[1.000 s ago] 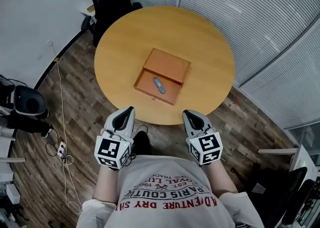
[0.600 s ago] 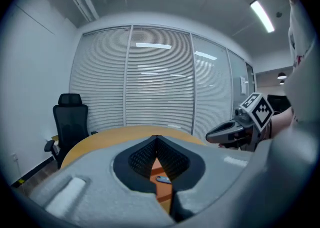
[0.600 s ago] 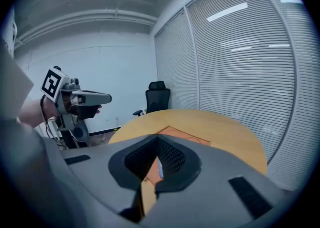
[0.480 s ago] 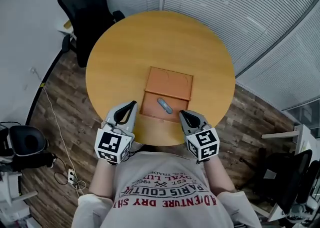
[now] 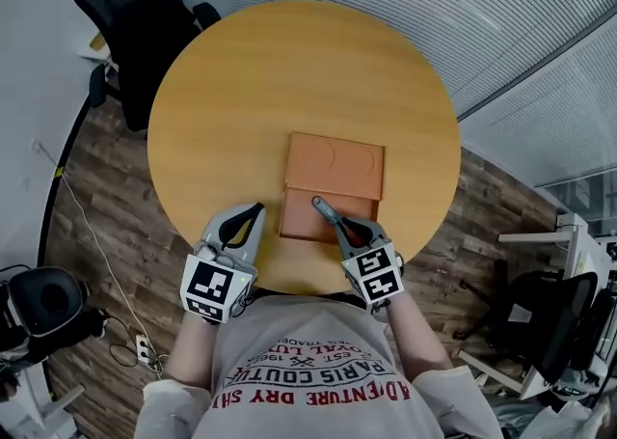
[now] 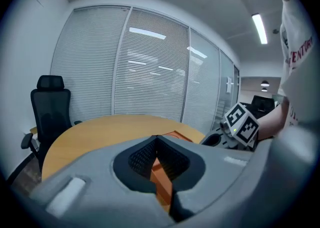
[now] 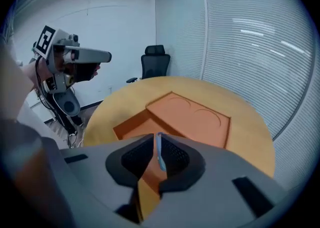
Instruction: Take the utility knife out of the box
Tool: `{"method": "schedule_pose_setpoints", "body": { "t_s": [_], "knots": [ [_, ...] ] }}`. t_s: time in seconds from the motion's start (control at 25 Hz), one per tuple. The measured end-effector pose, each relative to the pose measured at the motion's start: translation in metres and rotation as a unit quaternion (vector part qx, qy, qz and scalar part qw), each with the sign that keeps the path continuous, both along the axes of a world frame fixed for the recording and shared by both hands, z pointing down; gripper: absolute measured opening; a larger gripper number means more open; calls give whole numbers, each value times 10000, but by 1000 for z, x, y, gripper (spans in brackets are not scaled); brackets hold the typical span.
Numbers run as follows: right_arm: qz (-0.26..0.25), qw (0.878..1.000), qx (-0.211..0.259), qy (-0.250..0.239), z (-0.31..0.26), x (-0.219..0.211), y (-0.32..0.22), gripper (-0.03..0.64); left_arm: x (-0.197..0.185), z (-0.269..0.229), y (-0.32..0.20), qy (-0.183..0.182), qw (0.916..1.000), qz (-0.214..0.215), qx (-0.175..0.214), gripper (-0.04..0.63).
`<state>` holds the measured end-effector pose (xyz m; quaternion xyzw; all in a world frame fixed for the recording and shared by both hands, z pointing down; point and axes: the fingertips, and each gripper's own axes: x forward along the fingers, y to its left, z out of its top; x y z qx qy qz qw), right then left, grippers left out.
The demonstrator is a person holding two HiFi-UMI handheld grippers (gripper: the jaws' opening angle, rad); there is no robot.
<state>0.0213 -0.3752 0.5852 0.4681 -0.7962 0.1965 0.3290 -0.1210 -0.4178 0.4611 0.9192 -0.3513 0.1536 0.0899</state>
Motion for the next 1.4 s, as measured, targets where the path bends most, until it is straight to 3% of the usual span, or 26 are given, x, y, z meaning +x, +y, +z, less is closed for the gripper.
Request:
{"method": "schedule_pose_setpoints", "body": {
  "t_s": [0.2, 0.56, 1.08, 1.4],
  "knots": [
    [-45, 9971, -754, 93, 46, -8, -11, 106, -7, 19, -15, 85, 9997, 88, -216, -5],
    [-154, 9881, -1315, 787, 94, 0, -24, 186, -25, 42, -27, 134, 9985, -59, -527, -5],
    [-374, 9679, -2197, 1163, 110, -1, -26, 179, -35, 54, -43, 52, 9979, -205, -616, -5],
    [-536, 9674, -2114, 1284, 111, -4, -23, 138, -34, 56, -39, -47, 9979, -164, -623, -5]
  ]
}}
